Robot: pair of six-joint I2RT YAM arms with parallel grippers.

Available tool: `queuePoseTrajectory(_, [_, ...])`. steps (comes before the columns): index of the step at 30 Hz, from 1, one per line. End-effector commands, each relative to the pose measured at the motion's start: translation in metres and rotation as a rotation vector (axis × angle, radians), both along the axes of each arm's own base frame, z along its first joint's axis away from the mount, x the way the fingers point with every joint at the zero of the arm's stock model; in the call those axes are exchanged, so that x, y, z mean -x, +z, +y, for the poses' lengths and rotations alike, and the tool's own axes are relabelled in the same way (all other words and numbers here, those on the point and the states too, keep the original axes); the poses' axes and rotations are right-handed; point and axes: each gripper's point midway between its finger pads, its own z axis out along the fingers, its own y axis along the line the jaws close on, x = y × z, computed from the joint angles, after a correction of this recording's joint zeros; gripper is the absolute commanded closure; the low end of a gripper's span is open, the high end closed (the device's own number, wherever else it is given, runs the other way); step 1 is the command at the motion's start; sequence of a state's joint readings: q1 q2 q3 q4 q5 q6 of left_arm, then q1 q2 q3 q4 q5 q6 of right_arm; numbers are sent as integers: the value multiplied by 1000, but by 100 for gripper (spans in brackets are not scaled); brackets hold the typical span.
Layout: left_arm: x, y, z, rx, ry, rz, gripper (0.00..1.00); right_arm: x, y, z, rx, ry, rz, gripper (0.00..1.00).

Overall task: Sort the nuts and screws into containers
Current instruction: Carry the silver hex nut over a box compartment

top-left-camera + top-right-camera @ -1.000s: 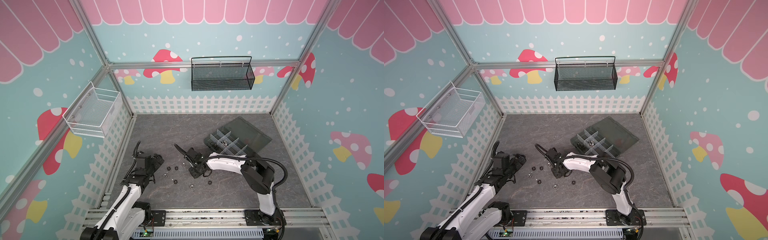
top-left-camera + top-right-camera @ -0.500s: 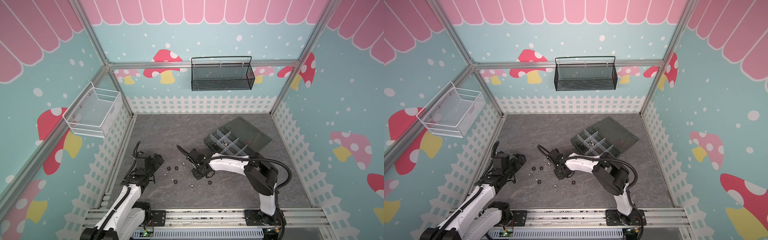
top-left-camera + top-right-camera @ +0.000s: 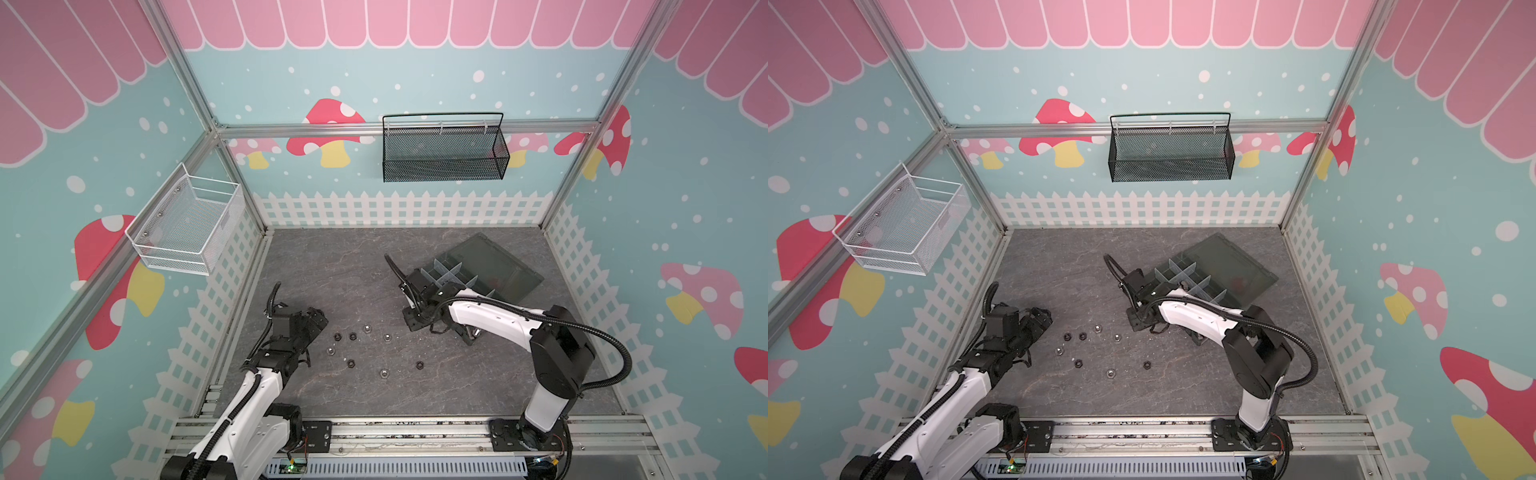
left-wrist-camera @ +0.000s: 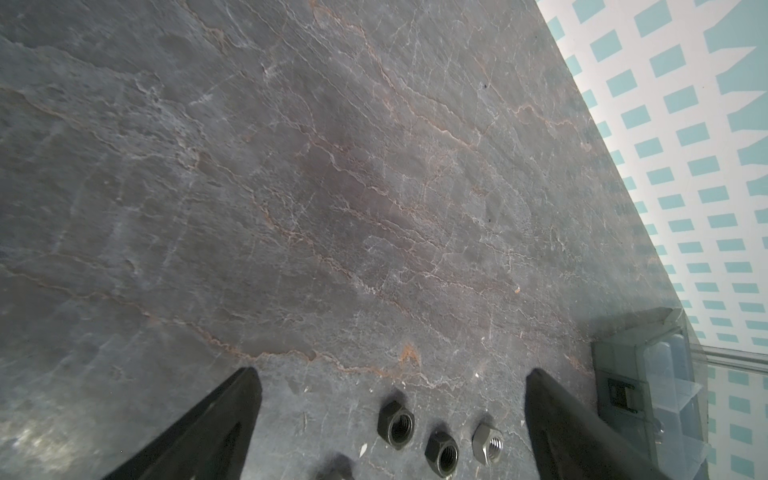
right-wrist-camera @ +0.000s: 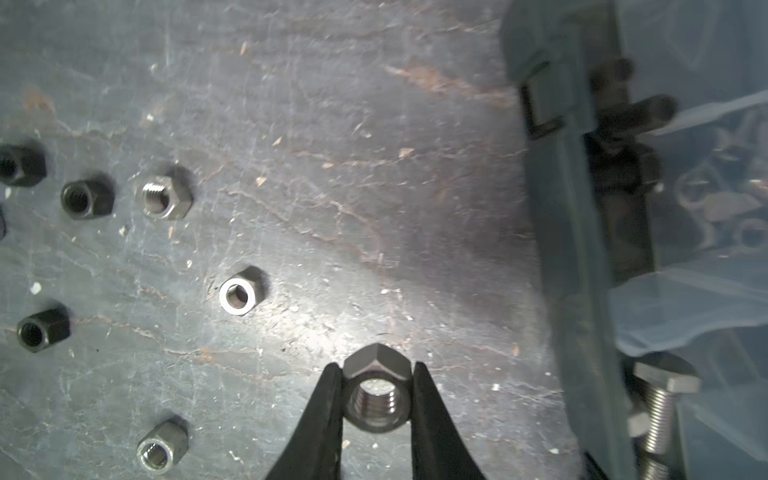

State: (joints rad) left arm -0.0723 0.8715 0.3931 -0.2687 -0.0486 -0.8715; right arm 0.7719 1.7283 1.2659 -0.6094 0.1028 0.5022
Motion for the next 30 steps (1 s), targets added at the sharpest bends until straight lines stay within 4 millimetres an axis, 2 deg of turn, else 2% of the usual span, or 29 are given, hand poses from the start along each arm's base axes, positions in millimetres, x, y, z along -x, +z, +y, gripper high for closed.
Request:
queuePoseTrajectory(1, [-2, 3, 1, 4, 8, -12, 0, -16, 12, -36, 8, -89, -45, 93])
queuePoseTrajectory(7, [-4, 3, 1, 5, 6, -13, 0, -39, 25, -95, 8, -232, -92, 93])
queuePoseTrajectory(13, [-6, 4, -1, 10, 0, -12, 0, -54, 22, -132, 4, -313, -99, 93])
queuePoseTrajectory(22, [-7, 3, 0, 9, 2, -9, 0, -73, 4, -158, 11, -365, -80, 91])
queuePoseTrajectory(27, [-6, 3, 1, 4, 6, -6, 0, -76, -9, -158, 2, -360, -58, 82])
queuePoseTrajectory(30, [-5, 3, 1, 3, 6, -5, 0, -78, -12, -157, -1, -358, -53, 73])
